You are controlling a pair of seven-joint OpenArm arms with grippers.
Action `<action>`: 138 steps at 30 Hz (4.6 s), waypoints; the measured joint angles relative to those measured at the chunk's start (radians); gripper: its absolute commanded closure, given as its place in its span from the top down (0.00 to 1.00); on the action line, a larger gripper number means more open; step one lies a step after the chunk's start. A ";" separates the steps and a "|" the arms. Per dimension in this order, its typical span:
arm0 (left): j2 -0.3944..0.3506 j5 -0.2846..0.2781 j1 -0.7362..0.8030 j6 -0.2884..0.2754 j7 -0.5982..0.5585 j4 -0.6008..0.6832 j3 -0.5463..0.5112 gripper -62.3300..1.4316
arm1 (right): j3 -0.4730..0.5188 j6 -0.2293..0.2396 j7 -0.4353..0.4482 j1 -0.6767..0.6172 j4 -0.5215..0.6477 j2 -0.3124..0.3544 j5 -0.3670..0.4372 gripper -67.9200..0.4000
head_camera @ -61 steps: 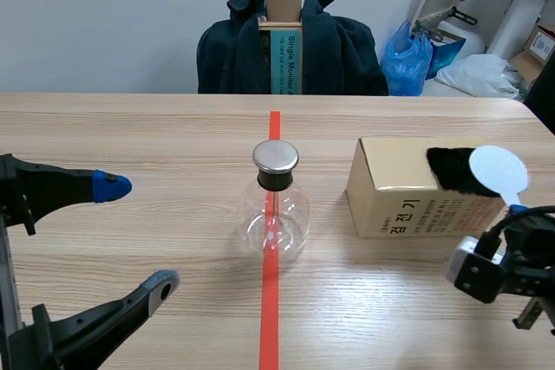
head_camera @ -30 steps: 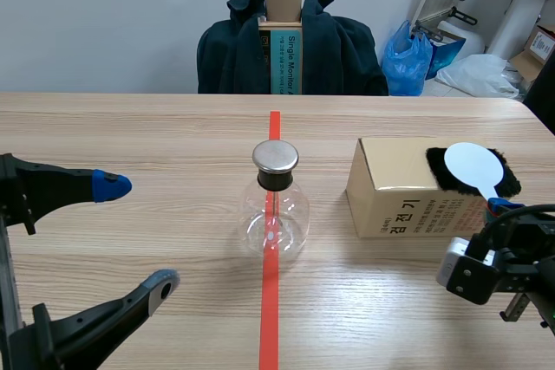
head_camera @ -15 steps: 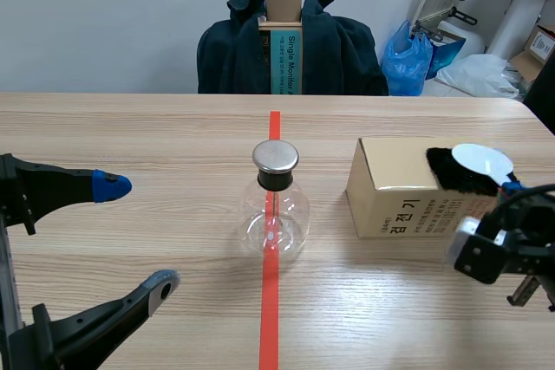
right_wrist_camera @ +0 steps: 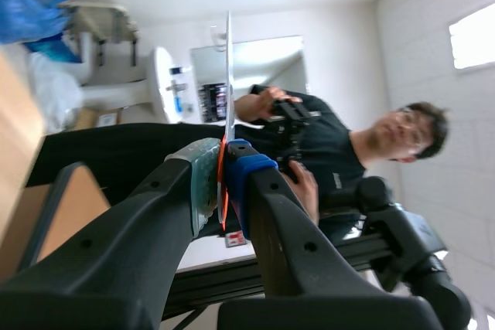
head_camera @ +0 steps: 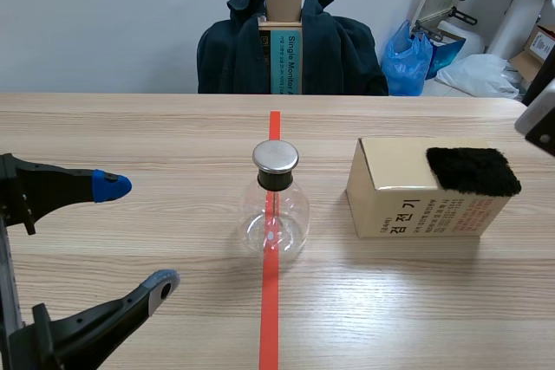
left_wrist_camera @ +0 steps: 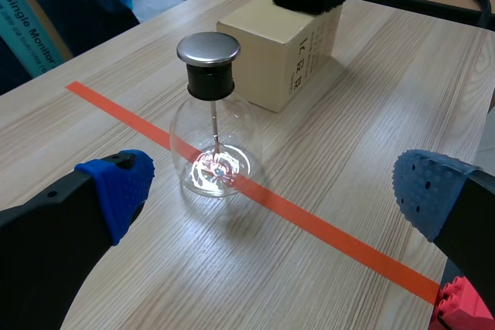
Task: Do the electroscope experiment.
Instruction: 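Rub the plate on the fur, then bring the plate to the electroscope and point at the metal foil, then move the plate toward and away from the electroscope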
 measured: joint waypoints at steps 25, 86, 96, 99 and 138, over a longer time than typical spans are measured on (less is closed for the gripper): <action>0.001 0.023 -0.001 0.009 0.040 0.000 0.000 0.61 | 0.007 -0.001 0.084 0.009 0.169 0.000 0.242 0.02; 0.269 0.120 -0.545 0.135 0.034 -0.613 0.390 0.05 | -0.609 -0.001 -0.018 0.116 -0.070 0.019 -0.072 0.02; 0.269 0.119 -0.545 0.139 0.034 -0.613 0.390 0.05 | -0.613 -0.001 -0.019 0.107 -0.158 0.027 -0.117 0.02; 0.269 0.120 -0.545 0.139 0.034 -0.613 0.390 0.05 | -0.612 -0.001 -0.020 0.096 -0.160 0.041 -0.120 0.02; 0.269 0.119 -0.545 0.141 0.034 -0.613 0.390 0.05 | -0.612 -0.031 0.320 0.080 -0.160 0.052 -0.168 0.02</action>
